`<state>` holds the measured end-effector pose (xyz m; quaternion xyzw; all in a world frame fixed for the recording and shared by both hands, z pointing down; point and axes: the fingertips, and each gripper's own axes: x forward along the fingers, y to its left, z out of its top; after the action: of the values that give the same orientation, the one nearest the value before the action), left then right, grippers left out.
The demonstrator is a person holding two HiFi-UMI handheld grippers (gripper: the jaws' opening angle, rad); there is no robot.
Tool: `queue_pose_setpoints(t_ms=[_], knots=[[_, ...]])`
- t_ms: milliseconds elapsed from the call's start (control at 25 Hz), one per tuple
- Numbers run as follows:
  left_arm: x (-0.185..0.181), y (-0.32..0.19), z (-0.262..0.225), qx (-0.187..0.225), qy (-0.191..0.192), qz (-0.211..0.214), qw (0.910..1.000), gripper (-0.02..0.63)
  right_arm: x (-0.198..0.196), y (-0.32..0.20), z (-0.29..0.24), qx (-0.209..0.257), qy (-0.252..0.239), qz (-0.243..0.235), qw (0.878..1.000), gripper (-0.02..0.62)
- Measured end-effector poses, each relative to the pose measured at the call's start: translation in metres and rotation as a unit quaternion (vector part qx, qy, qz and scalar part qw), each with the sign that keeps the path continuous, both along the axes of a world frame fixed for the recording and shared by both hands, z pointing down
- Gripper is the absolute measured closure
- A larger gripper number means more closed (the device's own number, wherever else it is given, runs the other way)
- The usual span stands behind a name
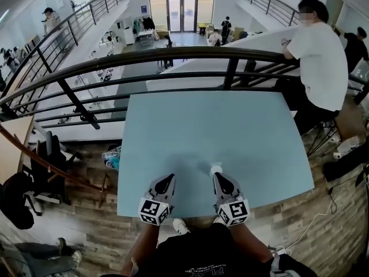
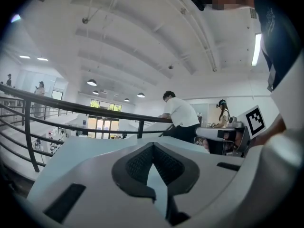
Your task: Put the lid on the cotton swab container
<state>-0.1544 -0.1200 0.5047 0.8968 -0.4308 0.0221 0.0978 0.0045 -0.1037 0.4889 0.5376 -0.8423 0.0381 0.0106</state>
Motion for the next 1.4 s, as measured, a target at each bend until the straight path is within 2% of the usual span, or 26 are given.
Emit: queue_pose_setpoints(t_ms=[280, 480, 640, 840, 1040, 1240, 1400], knots=[[0.019, -0.013, 0.007, -0.013, 0.005, 0.01, 0.9999, 0.594, 0.022, -0.016, 0.011, -0.015, 0.001, 0.003, 1.0, 0.577], [0.022, -0.026, 0.011, -0.014, 0.005, -0.011, 0.9998, 0.594, 0.043, -0.027, 0.022, -0.017, 0.017, -0.002, 1.0, 0.577], [0.037, -0.026, 0.017, -0.008, -0.009, -0.019, 0.9997, 0.594, 0.066, -0.034, 0.029, -0.019, 0.025, 0.004, 0.999, 0.577], [0.054, -0.025, 0.035, -0.011, -0.02, -0.014, 0.9996, 0.594, 0.08, -0.033, 0.053, -0.045, 0.024, -0.017, 0.999, 0.577], [0.072, -0.024, 0.059, -0.025, -0.05, -0.004, 0.9984, 0.594, 0.089, -0.033, 0.08, -0.073, 0.019, -0.019, 0.997, 0.577], [0.089, -0.021, 0.077, -0.048, -0.053, 0.006, 0.9974, 0.594, 0.092, -0.029, 0.101, -0.093, 0.022, -0.031, 0.995, 0.577], [0.097, -0.019, 0.089, -0.038, -0.084, 0.021, 0.9955, 0.594, 0.091, -0.029, 0.117, -0.104, 0.028, -0.035, 0.994, 0.577]])
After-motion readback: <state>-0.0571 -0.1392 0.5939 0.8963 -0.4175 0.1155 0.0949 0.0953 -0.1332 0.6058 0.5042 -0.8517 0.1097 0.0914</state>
